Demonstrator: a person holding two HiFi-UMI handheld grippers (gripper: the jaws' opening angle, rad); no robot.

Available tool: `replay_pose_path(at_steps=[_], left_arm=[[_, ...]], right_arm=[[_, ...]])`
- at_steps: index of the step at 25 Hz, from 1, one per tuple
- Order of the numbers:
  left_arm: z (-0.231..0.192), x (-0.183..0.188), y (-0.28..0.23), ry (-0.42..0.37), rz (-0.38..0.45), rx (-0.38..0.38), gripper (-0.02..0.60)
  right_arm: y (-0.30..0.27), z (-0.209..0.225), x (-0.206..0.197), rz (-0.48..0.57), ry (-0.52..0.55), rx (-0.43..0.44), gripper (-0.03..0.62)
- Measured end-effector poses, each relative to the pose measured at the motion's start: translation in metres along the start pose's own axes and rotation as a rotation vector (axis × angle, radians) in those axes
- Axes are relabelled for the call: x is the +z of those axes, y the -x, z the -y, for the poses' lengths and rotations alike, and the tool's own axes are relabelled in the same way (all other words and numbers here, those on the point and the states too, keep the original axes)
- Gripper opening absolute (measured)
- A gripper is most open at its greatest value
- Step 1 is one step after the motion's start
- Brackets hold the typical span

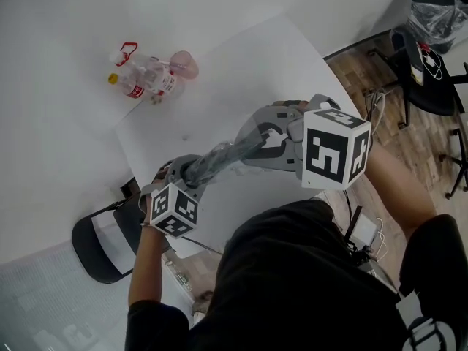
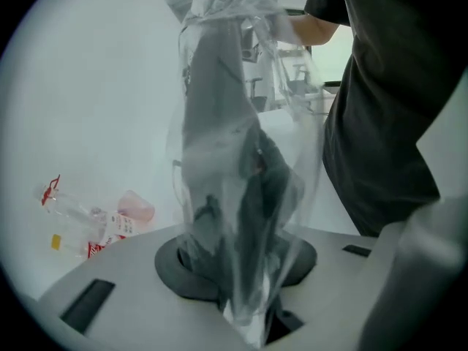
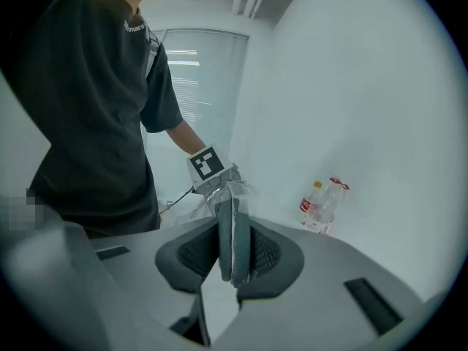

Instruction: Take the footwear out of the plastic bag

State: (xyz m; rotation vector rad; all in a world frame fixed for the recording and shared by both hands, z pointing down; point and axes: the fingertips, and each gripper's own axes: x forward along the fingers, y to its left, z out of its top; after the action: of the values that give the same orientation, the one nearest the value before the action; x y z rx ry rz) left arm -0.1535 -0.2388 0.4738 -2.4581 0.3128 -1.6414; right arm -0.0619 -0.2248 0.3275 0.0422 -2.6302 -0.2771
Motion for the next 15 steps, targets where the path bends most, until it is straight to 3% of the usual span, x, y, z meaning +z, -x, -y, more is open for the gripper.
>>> replay_pose_path(at_steps=[15], left_arm=[[0.0, -0.024, -0.017, 0.055, -0.034, -0.036, 0.141]], right_arm=[[0.007, 0.006, -0.016, -0.046, -0.04, -0.003, 0.077]])
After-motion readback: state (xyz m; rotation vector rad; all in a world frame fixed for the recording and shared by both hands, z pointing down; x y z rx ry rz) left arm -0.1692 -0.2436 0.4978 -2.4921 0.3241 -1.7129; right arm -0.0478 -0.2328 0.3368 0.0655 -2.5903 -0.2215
